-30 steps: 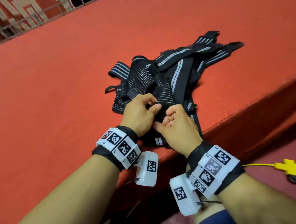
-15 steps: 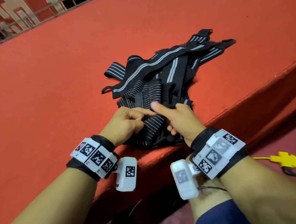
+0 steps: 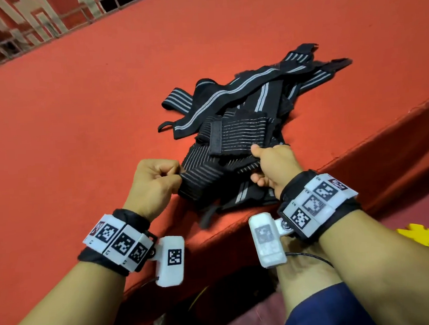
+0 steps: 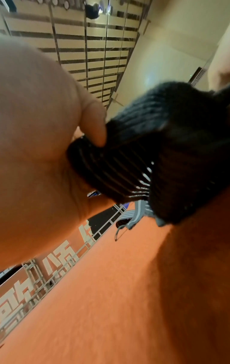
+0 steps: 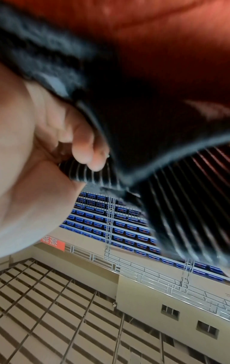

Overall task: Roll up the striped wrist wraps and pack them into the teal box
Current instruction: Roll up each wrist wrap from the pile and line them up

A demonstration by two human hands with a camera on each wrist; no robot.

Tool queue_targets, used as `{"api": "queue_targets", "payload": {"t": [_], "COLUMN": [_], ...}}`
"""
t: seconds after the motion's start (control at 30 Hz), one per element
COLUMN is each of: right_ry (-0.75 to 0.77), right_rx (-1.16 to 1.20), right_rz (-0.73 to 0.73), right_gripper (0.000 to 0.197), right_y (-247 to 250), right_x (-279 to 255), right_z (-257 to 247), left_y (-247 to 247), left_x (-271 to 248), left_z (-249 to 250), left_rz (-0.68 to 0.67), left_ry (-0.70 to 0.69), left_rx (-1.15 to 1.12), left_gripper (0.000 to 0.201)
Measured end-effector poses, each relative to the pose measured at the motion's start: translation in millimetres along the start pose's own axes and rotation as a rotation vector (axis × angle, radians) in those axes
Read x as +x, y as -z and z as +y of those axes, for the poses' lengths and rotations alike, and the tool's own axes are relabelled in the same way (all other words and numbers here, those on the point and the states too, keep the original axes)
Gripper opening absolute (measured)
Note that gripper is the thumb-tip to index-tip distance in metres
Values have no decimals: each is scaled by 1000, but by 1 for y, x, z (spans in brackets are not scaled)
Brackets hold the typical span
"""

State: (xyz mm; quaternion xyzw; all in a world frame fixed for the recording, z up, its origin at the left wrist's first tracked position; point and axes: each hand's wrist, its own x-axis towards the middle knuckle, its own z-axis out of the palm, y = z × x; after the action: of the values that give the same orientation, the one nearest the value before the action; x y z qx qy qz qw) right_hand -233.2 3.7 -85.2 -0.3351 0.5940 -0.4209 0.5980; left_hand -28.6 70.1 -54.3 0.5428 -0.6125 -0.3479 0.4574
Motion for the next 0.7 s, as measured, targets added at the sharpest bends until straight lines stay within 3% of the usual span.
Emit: {"api": "queue_targets", "payload": {"t": [0.17,0.33,0.47,0.6,0.7], "right_ry": [16,14,-46,-55,-143], "right_rx": [10,48,174,327,462], "right_rz": [58,100,165,205,171], "right_gripper": [16,22,6,24,37], "right_y": [-2,-10,-9,-7,-5], "right_x": [-7,-5,-7,-14,-11], "right_z": [-3,-2,-7,-19,-29], "left_y": [26,45,59,89,102], "left_x": [-8,-21,-29,-42,-51], "left_z": [-6,-6,4,1,6], "left_rz": [347,482,613,796,873], "left_ry": [-33,31,24,43,74], "left_rx": [9,83,102,139,163], "left_gripper": [28,18,37,29,26]}}
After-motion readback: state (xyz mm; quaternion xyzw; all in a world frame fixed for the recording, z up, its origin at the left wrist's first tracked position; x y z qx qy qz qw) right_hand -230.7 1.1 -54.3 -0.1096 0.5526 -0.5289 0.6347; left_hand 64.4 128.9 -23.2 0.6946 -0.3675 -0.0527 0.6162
